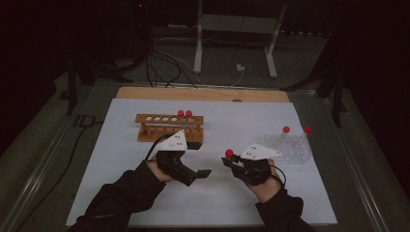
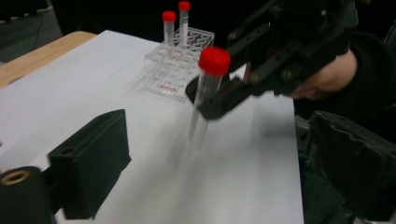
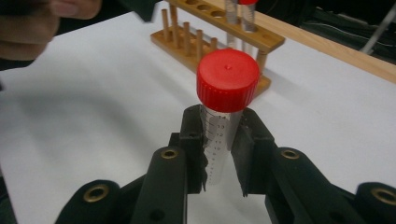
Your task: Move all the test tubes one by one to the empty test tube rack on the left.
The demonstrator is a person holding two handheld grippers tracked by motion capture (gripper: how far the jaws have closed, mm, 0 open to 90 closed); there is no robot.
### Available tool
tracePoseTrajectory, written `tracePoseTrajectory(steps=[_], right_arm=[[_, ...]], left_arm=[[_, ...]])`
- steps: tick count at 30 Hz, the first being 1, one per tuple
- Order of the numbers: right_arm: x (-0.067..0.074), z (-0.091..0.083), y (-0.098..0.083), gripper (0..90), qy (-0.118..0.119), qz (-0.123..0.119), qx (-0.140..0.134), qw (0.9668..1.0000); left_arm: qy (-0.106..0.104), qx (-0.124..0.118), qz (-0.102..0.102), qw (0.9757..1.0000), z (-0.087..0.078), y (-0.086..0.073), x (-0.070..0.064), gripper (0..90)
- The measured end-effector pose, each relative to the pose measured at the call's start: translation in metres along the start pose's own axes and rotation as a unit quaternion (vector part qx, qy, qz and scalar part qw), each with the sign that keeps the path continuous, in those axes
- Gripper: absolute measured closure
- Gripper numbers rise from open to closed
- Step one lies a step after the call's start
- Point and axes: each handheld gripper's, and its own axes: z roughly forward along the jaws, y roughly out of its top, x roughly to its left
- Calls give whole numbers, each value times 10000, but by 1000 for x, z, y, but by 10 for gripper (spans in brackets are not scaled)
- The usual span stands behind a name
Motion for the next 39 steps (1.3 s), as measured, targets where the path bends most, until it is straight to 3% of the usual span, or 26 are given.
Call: tracePoseTrajectory(steps=[15,22,30,39], right_arm=[[13,6,0,751,232,-127,52,9996],[13,6,-1,751,253,-115,53,9996],[12,7,-1,751,214,-97,69,9997],[11,8,-2,724,239,-20,38,9997]], left_arm=[[5,-70,225,9997,27,13,-3,440],[151,-24,266,9995,35,14,-5,555],[170,83,382,9991,38,13,-8,698],[193,140,386,9990,36,15,-6,717]])
